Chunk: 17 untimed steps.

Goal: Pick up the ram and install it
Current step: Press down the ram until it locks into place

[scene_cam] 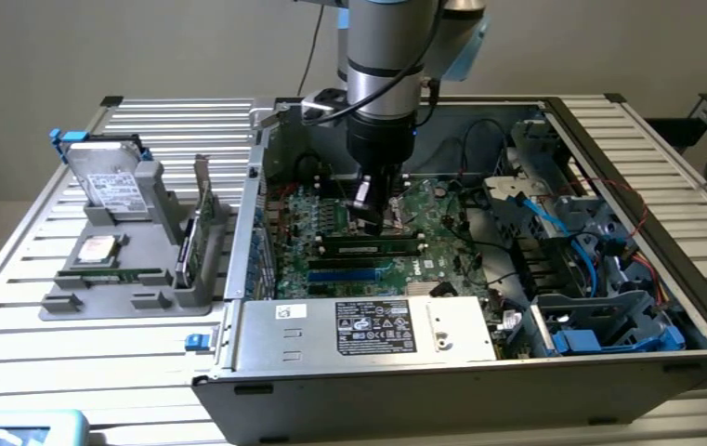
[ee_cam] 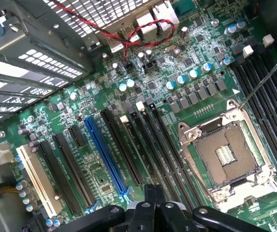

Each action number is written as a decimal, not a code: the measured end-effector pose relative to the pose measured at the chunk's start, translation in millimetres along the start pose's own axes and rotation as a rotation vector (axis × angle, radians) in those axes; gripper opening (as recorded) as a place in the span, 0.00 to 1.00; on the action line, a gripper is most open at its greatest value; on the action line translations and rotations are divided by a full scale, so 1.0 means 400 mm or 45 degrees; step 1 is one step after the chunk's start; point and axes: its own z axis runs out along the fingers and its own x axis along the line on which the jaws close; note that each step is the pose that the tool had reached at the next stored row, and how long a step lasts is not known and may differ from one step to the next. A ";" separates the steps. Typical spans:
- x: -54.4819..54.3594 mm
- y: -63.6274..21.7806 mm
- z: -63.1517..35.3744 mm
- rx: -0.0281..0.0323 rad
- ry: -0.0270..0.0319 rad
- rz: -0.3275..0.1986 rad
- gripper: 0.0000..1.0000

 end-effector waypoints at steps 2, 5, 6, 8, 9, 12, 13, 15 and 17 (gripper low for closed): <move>0.000 0.000 0.000 0.0032 -0.0015 0.026 0.11; 0.000 0.000 0.000 0.0059 -0.0029 0.067 0.11; 0.000 0.000 0.000 0.0052 -0.0023 0.082 0.11; 0.000 0.000 0.000 0.0043 -0.0012 0.102 0.11; 0.000 0.000 0.000 0.0043 -0.0014 0.113 0.11; 0.000 0.000 0.001 0.0056 -0.0021 0.158 0.11; 0.000 0.000 0.001 0.0048 -0.0014 0.174 0.11; 0.000 0.000 0.001 0.0024 0.0002 0.208 0.11; 0.000 0.000 0.001 -0.0005 0.0022 0.245 0.11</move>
